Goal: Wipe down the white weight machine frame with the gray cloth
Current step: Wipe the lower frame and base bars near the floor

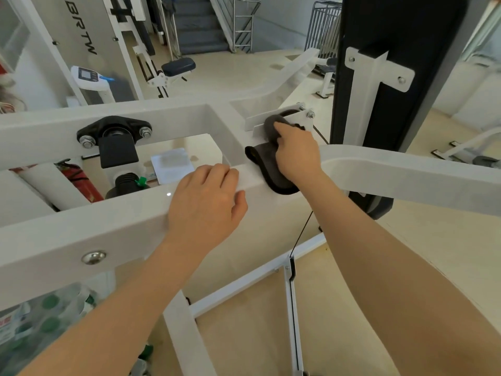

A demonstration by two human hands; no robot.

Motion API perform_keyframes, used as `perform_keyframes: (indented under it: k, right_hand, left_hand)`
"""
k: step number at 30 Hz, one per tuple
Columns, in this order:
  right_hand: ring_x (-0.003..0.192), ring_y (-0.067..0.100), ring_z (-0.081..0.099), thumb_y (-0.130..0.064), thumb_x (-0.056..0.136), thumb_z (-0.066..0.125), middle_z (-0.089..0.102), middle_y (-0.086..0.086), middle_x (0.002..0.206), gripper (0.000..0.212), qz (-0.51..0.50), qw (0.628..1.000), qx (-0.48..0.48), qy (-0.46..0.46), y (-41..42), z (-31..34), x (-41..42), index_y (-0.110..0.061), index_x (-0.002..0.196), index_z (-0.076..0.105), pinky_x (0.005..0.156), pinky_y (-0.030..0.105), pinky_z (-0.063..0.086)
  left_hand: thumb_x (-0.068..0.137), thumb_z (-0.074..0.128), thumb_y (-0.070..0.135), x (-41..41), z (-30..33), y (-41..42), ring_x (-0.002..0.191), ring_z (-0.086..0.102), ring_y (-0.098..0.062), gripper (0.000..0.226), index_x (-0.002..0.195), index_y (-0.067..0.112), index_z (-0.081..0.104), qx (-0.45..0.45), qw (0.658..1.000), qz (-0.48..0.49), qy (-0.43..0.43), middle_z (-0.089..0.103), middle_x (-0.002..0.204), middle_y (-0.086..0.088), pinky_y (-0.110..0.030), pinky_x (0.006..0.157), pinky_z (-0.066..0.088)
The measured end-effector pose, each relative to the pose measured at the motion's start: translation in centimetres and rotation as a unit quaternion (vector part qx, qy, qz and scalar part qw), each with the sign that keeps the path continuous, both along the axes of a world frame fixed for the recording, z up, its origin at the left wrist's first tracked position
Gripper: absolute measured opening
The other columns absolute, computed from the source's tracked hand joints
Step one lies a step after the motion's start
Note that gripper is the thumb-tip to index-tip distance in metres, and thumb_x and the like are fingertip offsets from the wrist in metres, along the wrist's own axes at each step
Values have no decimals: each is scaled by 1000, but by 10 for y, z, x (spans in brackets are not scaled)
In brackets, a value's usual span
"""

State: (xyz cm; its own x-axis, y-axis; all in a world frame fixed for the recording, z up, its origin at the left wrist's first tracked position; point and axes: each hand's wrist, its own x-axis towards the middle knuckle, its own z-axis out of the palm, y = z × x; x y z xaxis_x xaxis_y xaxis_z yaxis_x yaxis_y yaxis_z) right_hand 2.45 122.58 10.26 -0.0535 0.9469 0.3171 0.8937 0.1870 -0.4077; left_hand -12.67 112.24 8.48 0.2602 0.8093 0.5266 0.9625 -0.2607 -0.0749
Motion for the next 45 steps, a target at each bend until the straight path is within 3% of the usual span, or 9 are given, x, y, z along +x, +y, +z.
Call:
perform_keyframes:
  k: [4,8,17,20,24,27,31,38,45]
  right_hand:
    - [111,27,53,2,91,38,60,12,122,40,74,989,71,109,-22,2,29,-7,125,56,88,13,30]
    - [95,24,58,8,85,45,64,13,107,30,-23,965,251,72,-46,-3,76,-1,107,64,79,13,33]
    - [72,-3,46,-9,98,32,52,-5,93,30,-164,936,209,232,-16,26,136,-11,117,55,66,1,34]
    - [99,16,56,-15,98,38,61,7,111,30,-8,989,95,116,-16,11,134,-13,123,55,84,20,37]
    - [142,16,16,-39,97,21,28,-3,152,51,121,991,-32,-38,-22,-32,125,-20,142,35,113,29,2]
    - [142,15,14,-44,93,19,23,-5,153,56,104,989,13,-105,-17,-41,132,-26,146,25,113,31,0]
    - [137,23,27,-38,91,51,31,-1,150,60,53,977,52,-199,-9,-46,158,-25,145,29,110,37,13]
    - [132,24,32,-46,87,54,39,0,143,60,-60,984,29,-167,-19,-46,222,-26,140,36,110,41,17]
    - [131,25,33,-51,87,51,42,0,140,59,-91,983,34,-158,-18,-47,225,-27,139,37,108,41,18]
  left_hand:
    - [77,42,25,7,7,-1,73,60,-30,34,85,2,66,-47,998,8,-43,63,82,-12,-34,64,46]
    - [74,35,24,26,12,-2,74,62,-30,40,86,2,66,-68,996,-14,-46,65,83,-11,-35,65,45]
    - [82,58,12,71,5,27,99,56,-36,28,105,-3,62,-101,992,-61,-51,61,106,-18,-44,82,41]
    - [77,62,7,72,2,32,88,59,-38,22,96,-4,64,-77,993,-68,-58,63,97,-20,-43,73,45]
    - [74,54,15,75,1,35,84,61,-38,29,94,-3,65,-78,993,-73,-50,64,95,-19,-42,71,47]
    - [77,60,14,80,-2,40,89,62,-37,30,103,-3,64,-67,994,-82,-32,65,99,-19,-43,76,47]
    - [76,69,7,93,-2,51,96,61,-38,38,112,-2,61,-60,991,-120,-29,64,108,-20,-46,81,47]
    - [93,46,13,136,-9,69,129,35,-27,45,137,10,40,-94,985,-145,-5,40,142,-10,-38,100,23]
    - [91,42,4,146,-14,75,126,36,-26,47,137,8,38,-77,988,-135,1,42,139,-8,-33,96,22]
